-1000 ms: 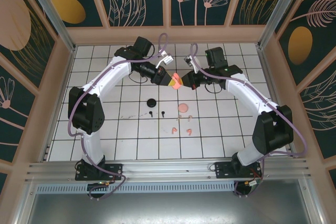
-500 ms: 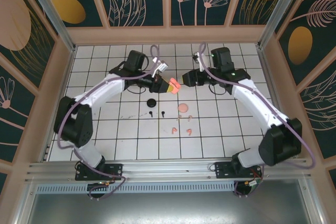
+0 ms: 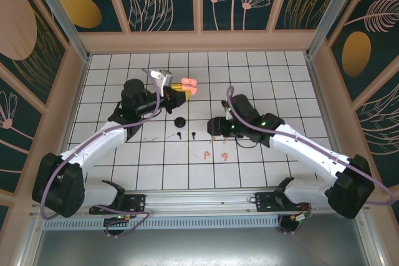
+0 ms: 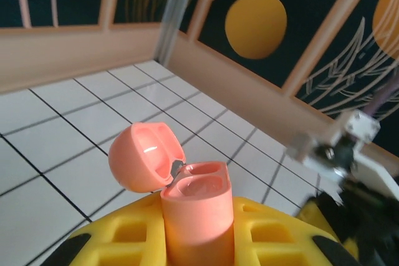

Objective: Insert wireless bluetooth earbuds into charging case

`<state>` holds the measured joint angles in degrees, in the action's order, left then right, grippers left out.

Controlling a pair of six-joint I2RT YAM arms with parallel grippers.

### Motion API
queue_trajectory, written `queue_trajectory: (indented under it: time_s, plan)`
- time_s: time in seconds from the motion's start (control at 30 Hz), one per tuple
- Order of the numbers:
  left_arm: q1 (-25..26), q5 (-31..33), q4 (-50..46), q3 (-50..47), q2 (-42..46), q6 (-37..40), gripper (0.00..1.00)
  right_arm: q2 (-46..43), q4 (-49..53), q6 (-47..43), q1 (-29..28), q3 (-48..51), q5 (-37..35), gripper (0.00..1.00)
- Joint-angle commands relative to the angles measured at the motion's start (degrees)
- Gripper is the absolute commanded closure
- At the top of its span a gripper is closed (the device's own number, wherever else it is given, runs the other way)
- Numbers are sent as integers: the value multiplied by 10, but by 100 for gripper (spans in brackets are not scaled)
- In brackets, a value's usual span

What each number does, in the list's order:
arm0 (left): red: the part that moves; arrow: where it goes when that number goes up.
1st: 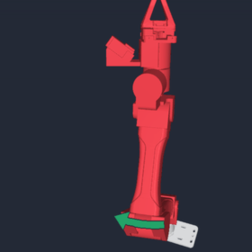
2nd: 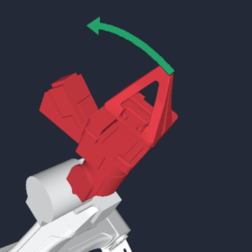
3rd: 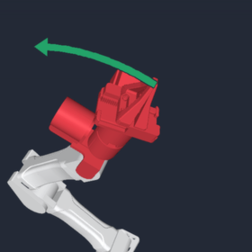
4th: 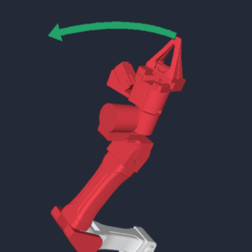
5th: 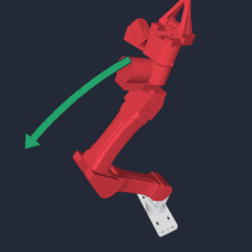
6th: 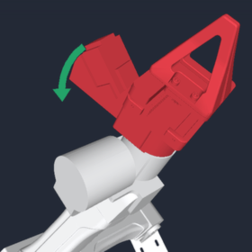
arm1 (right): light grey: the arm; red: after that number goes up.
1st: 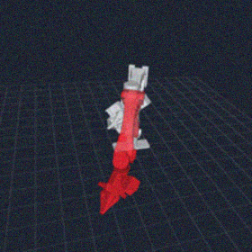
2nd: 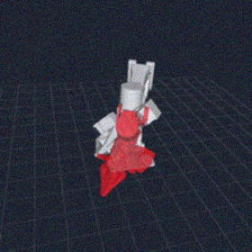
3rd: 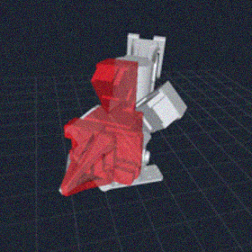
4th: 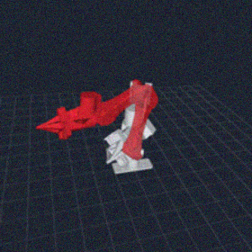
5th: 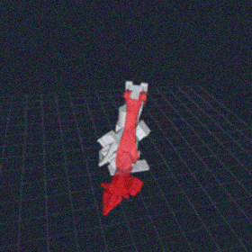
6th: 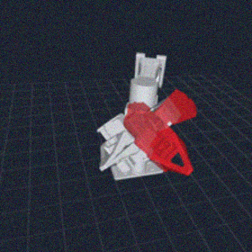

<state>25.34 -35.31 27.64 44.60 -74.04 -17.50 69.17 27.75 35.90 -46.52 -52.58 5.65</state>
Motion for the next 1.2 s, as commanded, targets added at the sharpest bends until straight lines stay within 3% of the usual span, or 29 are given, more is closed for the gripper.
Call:
queue_trajectory:
  time_s: [0.0, 0.2, 0.43, 0.63, 1.17]
  plan:
    - [0, 54, 135, -50, 30, -5, 100, 4, 11, 135, -42, 20, -97, 41]
    - [7, 100, 319, -169, 76, 47, 100, 71, 16, 232, -106, 19, -136, 42]
    - [12, 252, 363, -214, 103, 32, 100, 167, 72, 326, -153, -27, -177, 43]
    - [12, 327, 395, -231, 106, -5, 100, 208, 78, 371, -163, -41, -183, 45]
    - [12, 309, 377, -231, 121, -3, 100, 290, 71, 385, -164, -74, -174, 48]
